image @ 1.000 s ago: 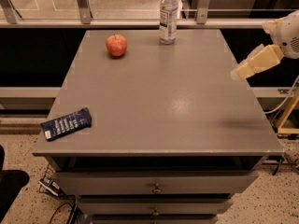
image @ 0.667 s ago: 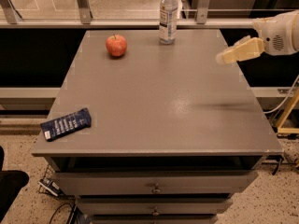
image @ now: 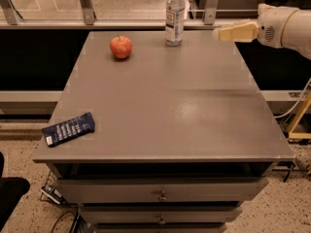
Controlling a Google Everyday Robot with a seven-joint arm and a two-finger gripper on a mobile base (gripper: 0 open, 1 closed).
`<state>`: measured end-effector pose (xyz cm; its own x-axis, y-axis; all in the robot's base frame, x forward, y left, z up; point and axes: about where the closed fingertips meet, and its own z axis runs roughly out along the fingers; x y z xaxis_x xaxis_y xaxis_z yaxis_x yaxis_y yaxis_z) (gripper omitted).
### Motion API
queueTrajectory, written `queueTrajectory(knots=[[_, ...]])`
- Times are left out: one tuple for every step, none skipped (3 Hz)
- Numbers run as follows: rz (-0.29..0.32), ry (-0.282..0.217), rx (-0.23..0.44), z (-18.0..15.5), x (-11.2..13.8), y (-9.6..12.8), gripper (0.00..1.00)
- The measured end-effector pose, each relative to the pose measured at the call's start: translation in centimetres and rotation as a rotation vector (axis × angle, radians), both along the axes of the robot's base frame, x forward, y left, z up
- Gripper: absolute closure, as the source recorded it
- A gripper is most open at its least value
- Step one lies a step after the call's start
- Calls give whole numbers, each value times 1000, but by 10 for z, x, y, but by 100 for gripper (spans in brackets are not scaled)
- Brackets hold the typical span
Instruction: Pick blue plastic bottle
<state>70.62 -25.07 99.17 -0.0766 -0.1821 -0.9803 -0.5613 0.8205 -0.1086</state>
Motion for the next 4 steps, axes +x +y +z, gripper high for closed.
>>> queueTrajectory(knots=[[0, 0, 0, 0, 0, 0, 0], [7, -23, 22, -1, 31, 9, 0], [38, -74, 74, -3, 100, 30, 0], [54, -88, 99, 0, 135, 45, 0]])
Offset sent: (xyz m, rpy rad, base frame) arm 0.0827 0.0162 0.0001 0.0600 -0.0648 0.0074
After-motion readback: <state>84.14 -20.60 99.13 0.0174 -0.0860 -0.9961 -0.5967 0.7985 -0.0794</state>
